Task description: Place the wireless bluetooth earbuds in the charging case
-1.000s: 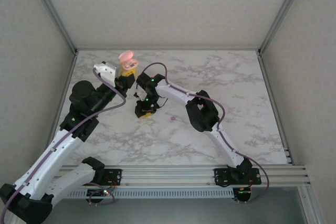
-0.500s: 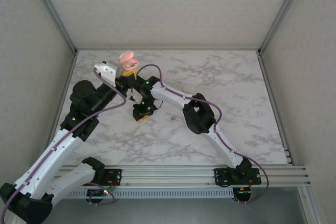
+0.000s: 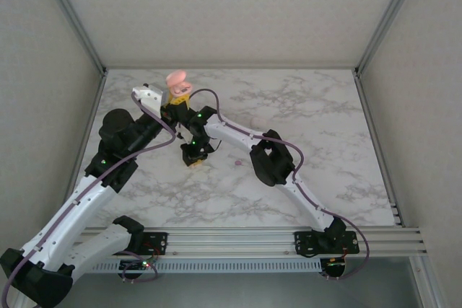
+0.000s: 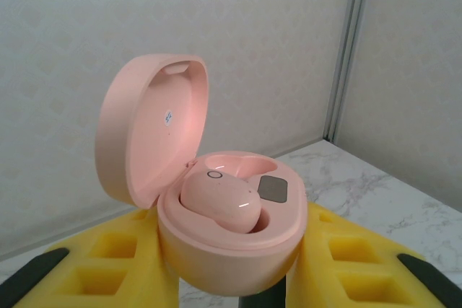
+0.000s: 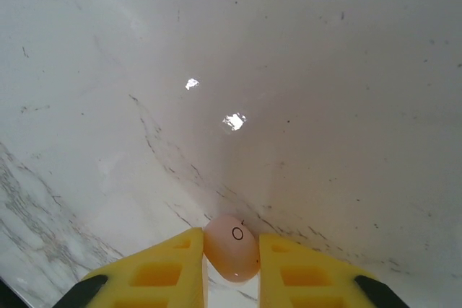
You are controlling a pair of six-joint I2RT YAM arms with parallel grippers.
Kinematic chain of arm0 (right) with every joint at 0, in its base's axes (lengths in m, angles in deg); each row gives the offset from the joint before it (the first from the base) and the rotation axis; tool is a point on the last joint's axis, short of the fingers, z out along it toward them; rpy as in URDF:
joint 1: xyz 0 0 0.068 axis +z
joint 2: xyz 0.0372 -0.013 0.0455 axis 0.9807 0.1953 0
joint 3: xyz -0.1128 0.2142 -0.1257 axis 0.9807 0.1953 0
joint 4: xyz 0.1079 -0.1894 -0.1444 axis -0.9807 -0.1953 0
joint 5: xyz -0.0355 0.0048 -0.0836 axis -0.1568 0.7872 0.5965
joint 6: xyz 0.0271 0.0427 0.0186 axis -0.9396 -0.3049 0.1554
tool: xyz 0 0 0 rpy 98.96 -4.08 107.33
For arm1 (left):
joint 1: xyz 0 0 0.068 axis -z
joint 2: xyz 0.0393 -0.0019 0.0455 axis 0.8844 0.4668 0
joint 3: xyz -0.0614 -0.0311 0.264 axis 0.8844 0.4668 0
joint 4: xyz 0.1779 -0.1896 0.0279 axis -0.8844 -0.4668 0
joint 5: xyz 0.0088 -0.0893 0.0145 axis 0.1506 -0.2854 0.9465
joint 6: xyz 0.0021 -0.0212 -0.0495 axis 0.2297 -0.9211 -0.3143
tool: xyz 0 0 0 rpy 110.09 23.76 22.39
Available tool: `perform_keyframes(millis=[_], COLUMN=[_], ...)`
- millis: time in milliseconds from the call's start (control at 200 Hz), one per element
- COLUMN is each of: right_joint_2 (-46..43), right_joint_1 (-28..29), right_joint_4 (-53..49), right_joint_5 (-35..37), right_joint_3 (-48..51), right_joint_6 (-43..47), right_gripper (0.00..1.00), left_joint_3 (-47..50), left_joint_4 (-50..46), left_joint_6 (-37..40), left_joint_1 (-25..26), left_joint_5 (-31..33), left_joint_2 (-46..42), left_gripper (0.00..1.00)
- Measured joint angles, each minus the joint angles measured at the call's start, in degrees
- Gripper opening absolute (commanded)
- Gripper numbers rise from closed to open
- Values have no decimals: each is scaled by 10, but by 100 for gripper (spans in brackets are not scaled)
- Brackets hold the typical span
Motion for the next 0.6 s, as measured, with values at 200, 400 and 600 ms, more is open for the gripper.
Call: perform_keyframes(millis=[200,400,600], right_joint_2=[-54,-192,-356], right_joint_1=[-9,-59,-139], right_joint_4=[35,93,139], right_joint_5=[18,29,50], right_joint_3=[85,241,352], right_joint_6=[-29,-63,-92], right_gripper=[18,18,17], left_joint_3=[-2,-2,-2], left_joint_4=[0,0,15], left_joint_6=[-2,-2,-4], left_joint_1=[0,0,3], left_joint_5=[-5,-8,-15], left_joint_2=[5,24,64], left_gripper=[19,19,19])
